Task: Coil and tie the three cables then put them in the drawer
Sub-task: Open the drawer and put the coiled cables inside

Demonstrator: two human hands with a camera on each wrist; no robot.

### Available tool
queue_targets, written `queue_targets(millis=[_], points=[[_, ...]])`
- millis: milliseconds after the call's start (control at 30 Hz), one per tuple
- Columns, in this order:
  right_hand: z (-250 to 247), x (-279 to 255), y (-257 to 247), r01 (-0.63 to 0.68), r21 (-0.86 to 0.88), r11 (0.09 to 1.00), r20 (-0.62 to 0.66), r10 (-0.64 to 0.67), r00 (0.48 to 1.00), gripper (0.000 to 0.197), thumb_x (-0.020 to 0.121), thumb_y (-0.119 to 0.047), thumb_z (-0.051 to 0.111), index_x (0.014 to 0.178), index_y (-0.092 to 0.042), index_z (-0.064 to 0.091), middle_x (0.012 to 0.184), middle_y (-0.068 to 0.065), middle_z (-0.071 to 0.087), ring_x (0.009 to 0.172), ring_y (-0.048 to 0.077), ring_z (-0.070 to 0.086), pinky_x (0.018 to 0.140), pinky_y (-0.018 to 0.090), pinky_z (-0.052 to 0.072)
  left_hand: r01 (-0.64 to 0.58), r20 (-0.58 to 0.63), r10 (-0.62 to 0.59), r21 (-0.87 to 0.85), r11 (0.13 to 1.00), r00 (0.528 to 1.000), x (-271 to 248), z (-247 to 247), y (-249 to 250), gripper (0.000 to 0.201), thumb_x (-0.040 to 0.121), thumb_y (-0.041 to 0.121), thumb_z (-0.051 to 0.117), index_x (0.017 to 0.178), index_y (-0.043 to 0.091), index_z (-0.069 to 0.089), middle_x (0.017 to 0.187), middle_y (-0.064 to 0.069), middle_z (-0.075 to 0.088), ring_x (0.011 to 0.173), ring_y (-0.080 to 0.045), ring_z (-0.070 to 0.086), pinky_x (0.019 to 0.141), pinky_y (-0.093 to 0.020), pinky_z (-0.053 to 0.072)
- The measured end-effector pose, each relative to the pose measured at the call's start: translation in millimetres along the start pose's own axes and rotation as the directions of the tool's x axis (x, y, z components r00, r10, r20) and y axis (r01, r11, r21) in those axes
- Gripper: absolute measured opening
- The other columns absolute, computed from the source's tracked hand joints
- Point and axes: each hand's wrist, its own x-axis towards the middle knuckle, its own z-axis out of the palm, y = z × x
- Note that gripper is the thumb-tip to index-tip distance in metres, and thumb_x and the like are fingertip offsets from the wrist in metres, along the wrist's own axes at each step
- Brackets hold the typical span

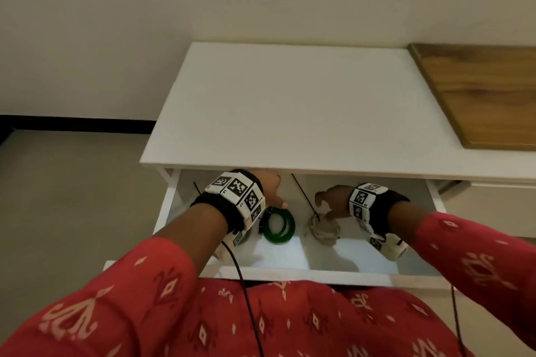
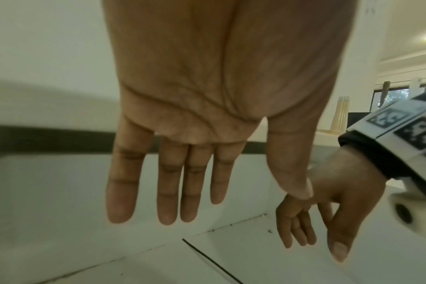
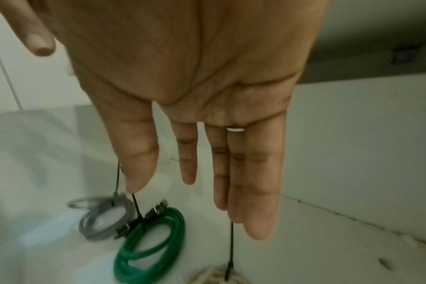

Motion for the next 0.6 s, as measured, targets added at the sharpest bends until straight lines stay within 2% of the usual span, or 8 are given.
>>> queue_targets(millis=[167, 300, 433, 533, 600], points=[[-21.6, -55.4, -19.2, 0.008, 0.025, 1.0, -0.104, -0.005, 0.995, 0.047, 0.084, -0.035, 0.061, 0.124, -0.014, 0.046, 0.124, 0.013, 0.058, 0.113, 0.03, 0.053, 0.09, 0.032, 0.041, 0.043, -0.105, -0.051, -0.08, 0.996, 0.993, -48.3, -12.0, -0.5, 0.059, 0.089, 0.041, 0.051, 0.13, 0.001, 0.039, 0.137, -0.017, 0.046, 0.124, -0.031, 0.045, 0.102, -0.038, 0.037], [-17.5, -103.8, -36.9, 0.054, 0.07, 0.996, -0.164, -0.042, 0.986, 0.051, 0.084, -0.036, 0.061, 0.127, -0.013, 0.045, 0.123, 0.011, 0.057, 0.113, 0.028, 0.053, 0.09, 0.03, 0.041, 0.055, -0.173, -0.082, -0.154, 0.986, 0.982, -89.6, 4.1, -2.9, 0.057, 0.087, 0.042, 0.055, 0.127, 0.004, 0.042, 0.134, -0.014, 0.049, 0.12, -0.029, 0.047, 0.098, -0.036, 0.039], [10.0, -133.1, -49.5, 0.133, -0.034, 0.991, -0.197, -0.137, 0.971, 0.066, 0.078, -0.05, 0.063, 0.132, -0.02, 0.039, 0.13, 0.009, 0.048, 0.119, 0.029, 0.047, 0.098, 0.038, 0.04, 0.086, -0.056, -0.094, -0.128, 0.988, 0.994, -115.8, 33.3, -6.3, 0.063, 0.08, 0.041, 0.065, 0.126, 0.005, 0.044, 0.132, -0.014, 0.05, 0.119, -0.029, 0.048, 0.096, -0.034, 0.04], [29.7, -144.8, -52.5, 0.192, -0.093, 0.977, -0.243, -0.209, 0.947, 0.062, 0.081, -0.043, 0.061, 0.134, -0.021, 0.037, 0.132, 0.009, 0.046, 0.12, 0.027, 0.046, 0.097, 0.037, 0.04, 0.119, 0.015, -0.119, -0.043, 0.992, 0.993, -130.3, 50.7, -8.8, 0.06, 0.078, 0.03, 0.069, 0.127, 0.003, 0.044, 0.132, -0.016, 0.052, 0.119, -0.031, 0.049, 0.098, -0.036, 0.041], [34.7, -156.9, -38.4, 0.195, -0.049, 0.98, -0.299, -0.2, 0.933, 0.058, 0.082, -0.041, 0.061, 0.133, -0.021, 0.039, 0.132, 0.007, 0.046, 0.119, 0.026, 0.046, 0.097, 0.036, 0.041, 0.116, 0.023, -0.115, -0.009, 0.993, 0.993, -136.8, 52.5, 1.4, 0.056, 0.083, 0.021, 0.064, 0.13, 0.004, 0.041, 0.133, -0.017, 0.051, 0.122, -0.032, 0.048, 0.099, -0.036, 0.039]])
